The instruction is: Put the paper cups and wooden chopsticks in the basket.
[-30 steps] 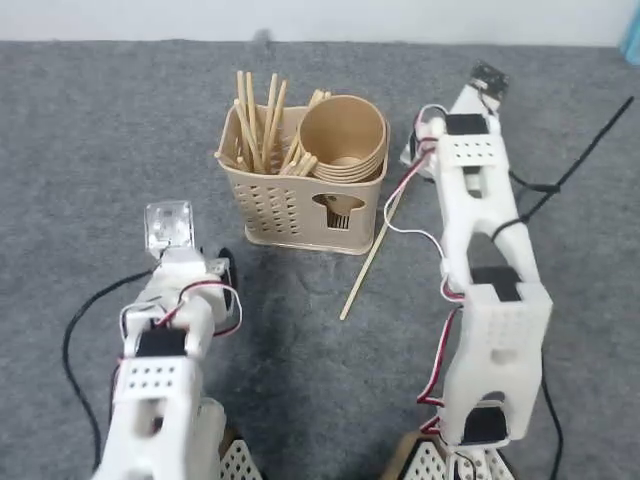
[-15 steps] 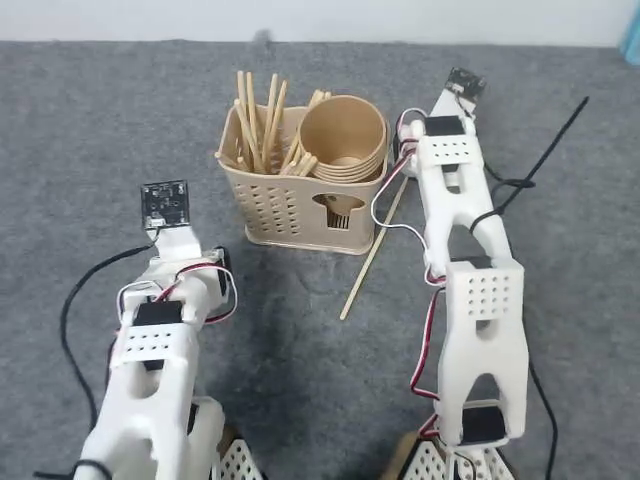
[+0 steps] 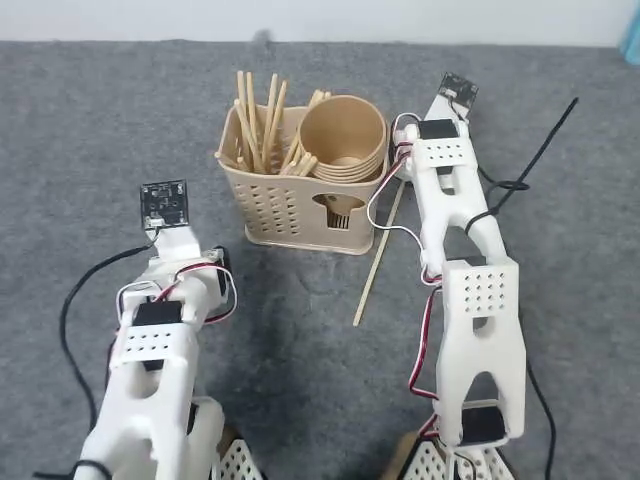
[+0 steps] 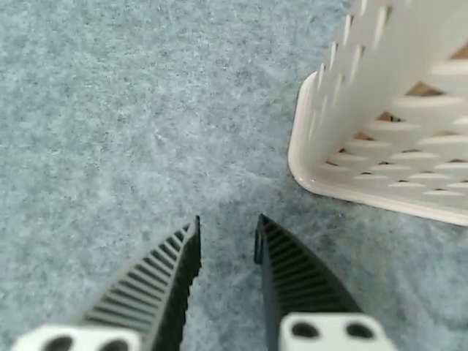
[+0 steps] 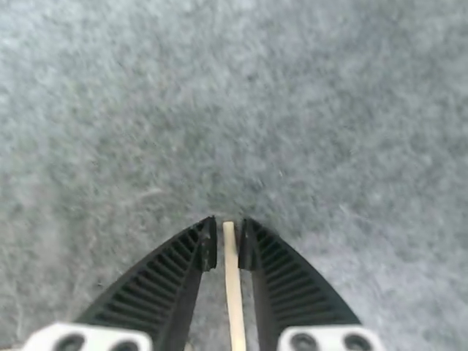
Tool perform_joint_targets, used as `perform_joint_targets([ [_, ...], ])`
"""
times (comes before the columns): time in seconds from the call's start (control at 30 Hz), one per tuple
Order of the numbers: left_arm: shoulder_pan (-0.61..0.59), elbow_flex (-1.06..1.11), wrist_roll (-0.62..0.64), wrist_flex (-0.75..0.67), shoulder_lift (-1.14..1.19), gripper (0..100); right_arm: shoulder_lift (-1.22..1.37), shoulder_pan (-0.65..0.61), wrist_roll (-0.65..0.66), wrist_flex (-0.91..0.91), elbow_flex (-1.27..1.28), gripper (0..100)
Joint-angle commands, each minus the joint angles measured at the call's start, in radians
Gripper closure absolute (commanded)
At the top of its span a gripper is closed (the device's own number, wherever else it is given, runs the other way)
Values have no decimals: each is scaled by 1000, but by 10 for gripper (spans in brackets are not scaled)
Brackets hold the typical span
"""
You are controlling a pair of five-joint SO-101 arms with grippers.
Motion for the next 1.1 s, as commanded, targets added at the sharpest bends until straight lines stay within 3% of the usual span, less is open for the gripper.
perform_joint_targets([
  [0.0, -8, -48, -8, -21, 0, 877, -10, 2, -5, 18, -52, 951],
  [0.07, -8, -48, -8, -21, 0, 877, -10, 5, -3, 21, -52, 995],
  [0.4, -8, -48, -8, -21, 0, 877, -38, 30, -2, 116, -64, 991],
  [0.73, -5, -48, -52, -21, 0, 877, -163, 90, 37, 358, -144, 991],
  [1.07, 0, -48, -61, -23, 0, 878, -298, 58, 80, 598, -138, 991],
])
